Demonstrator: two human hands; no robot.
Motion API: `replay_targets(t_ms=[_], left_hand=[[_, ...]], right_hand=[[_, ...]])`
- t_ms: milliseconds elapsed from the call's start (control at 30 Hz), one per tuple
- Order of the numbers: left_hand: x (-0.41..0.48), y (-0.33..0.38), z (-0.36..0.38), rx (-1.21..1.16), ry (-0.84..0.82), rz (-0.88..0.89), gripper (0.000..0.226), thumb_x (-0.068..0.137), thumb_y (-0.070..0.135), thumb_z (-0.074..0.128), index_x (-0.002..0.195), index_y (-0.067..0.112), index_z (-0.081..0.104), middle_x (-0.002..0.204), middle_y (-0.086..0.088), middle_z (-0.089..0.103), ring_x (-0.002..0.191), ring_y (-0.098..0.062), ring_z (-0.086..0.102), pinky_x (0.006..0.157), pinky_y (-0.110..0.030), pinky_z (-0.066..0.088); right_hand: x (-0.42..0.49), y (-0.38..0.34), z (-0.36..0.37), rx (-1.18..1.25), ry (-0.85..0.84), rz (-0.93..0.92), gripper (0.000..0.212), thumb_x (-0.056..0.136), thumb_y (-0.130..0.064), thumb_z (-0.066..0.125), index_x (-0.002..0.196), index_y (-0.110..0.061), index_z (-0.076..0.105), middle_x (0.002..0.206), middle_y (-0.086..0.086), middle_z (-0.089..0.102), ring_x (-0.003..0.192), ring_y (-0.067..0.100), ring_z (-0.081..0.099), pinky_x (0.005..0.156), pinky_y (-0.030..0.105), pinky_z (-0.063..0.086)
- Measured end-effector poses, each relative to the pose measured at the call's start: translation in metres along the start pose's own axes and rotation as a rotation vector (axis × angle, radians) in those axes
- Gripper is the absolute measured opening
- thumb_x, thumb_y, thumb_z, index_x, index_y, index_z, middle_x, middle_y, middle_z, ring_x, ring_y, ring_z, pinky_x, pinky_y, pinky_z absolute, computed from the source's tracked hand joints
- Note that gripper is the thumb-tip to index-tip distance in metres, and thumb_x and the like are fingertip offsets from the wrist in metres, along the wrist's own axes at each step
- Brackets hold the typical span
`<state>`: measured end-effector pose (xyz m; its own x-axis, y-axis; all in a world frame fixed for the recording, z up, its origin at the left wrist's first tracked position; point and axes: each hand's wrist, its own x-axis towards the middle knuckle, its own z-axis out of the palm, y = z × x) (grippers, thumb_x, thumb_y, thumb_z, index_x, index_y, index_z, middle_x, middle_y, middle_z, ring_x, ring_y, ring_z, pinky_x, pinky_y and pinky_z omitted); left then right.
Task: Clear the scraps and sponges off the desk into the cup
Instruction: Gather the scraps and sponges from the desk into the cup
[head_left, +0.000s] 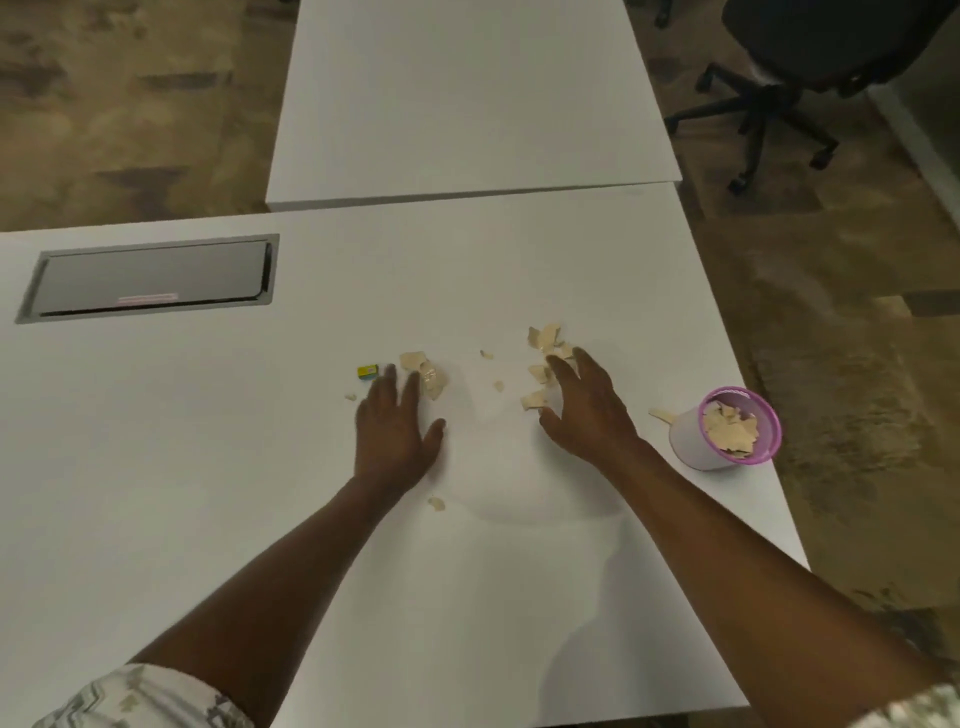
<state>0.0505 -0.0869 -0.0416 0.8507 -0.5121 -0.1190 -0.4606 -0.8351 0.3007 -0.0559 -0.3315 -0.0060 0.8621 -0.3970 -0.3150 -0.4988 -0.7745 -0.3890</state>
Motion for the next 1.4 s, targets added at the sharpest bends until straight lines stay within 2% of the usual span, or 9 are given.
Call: replay_targets(t_ms=[200,367,567,700,800,933,1167,1267,1400], left_hand=[[0.021,-0.046,-0.004,-0.078,-0.078,-0.298,0.092,0.097,0.054,0.052,0.159,0.001,0.009,0.167,-0.023,0.004,0.153,-0.043,0.009,0.121,-0.056,0.020],[0.007,-0.040,0.011,-0.161,-0.127,-0.263,0.095,0.098,0.053,0.050,0.158,-0.001,0.000,0.168,-0.018,-0.004,0.156,-0.035,-0.002,0.125,-0.048,0.010],[-0.027,-0.011,0.030,-0.154,-0.160,-0.050,0.098,0.089,0.068,0.024,0.159,0.002,0.004,0.169,-0.015,-0.005,0.156,-0.032,-0.002,0.125,-0.041,0.006],[-0.020,-0.001,0.027,-0.147,-0.107,0.178,0.085,0.094,0.055,0.034,0.158,0.001,0.016,0.167,-0.019,0.011,0.155,-0.033,0.009,0.126,-0.043,0.014],[0.014,0.001,0.016,-0.113,-0.064,0.201,0.077,0.093,0.041,0.043,0.157,0.002,0.026,0.164,-0.026,0.016,0.153,-0.041,0.015,0.124,-0.049,0.018],[0.051,0.000,0.004,-0.017,-0.192,0.140,0.071,0.097,0.026,0.048,0.159,0.008,0.020,0.165,-0.027,0.003,0.154,-0.043,0.003,0.125,-0.050,0.011],[0.032,0.004,0.008,0.077,-0.308,0.165,0.070,0.092,0.022,0.047,0.157,0.009,0.023,0.166,-0.022,0.006,0.153,-0.040,0.011,0.117,-0.052,0.028],[0.008,0.008,0.007,0.088,-0.328,0.211,0.075,0.091,0.023,0.049,0.159,0.015,0.019,0.167,-0.022,0.004,0.153,-0.040,0.009,0.117,-0.052,0.026],[-0.021,0.008,0.007,0.068,-0.364,0.268,0.075,0.092,0.021,0.048,0.161,0.022,0.017,0.167,-0.021,-0.001,0.154,-0.039,0.003,0.122,-0.051,0.019]], right_hand=[[0.049,-0.005,0.005,-0.019,-0.071,0.101,0.080,0.086,-0.032,0.061,0.153,-0.024,0.019,0.162,0.015,0.007,0.146,0.044,0.014,0.111,0.051,0.032],[0.048,-0.009,0.021,-0.091,-0.127,0.087,0.069,0.083,-0.035,0.062,0.142,-0.015,0.031,0.153,0.018,0.018,0.142,0.044,0.019,0.101,0.051,0.041],[0.012,-0.037,0.043,-0.076,-0.176,-0.019,0.075,0.089,-0.022,0.055,0.155,-0.020,0.019,0.165,0.012,0.001,0.151,0.034,0.001,0.111,0.049,0.034],[0.022,-0.048,0.031,-0.109,-0.035,-0.085,0.073,0.087,-0.023,0.057,0.153,-0.019,0.027,0.164,0.010,0.012,0.151,0.032,0.010,0.114,0.046,0.029],[0.051,-0.048,0.009,-0.097,-0.019,-0.011,0.079,0.084,-0.023,0.058,0.155,-0.024,0.023,0.165,0.005,0.008,0.151,0.032,0.005,0.118,0.045,0.019],[0.078,-0.040,-0.012,-0.117,-0.165,0.023,0.079,0.086,-0.020,0.053,0.156,-0.027,0.018,0.166,0.001,0.008,0.150,0.035,0.007,0.117,0.050,0.025],[0.059,-0.038,0.000,-0.230,-0.275,-0.151,0.069,0.086,-0.028,0.057,0.150,-0.021,0.031,0.151,0.010,0.029,0.135,0.037,0.034,0.102,0.050,0.043],[0.032,-0.036,0.013,-0.261,-0.348,-0.189,0.082,0.087,-0.034,0.060,0.156,-0.030,0.016,0.162,0.009,0.011,0.145,0.040,0.017,0.108,0.052,0.038],[-0.004,-0.039,0.026,-0.312,-0.389,-0.215,0.084,0.088,-0.022,0.055,0.156,-0.040,0.010,0.166,0.004,-0.007,0.150,0.039,-0.002,0.109,0.048,0.036]])
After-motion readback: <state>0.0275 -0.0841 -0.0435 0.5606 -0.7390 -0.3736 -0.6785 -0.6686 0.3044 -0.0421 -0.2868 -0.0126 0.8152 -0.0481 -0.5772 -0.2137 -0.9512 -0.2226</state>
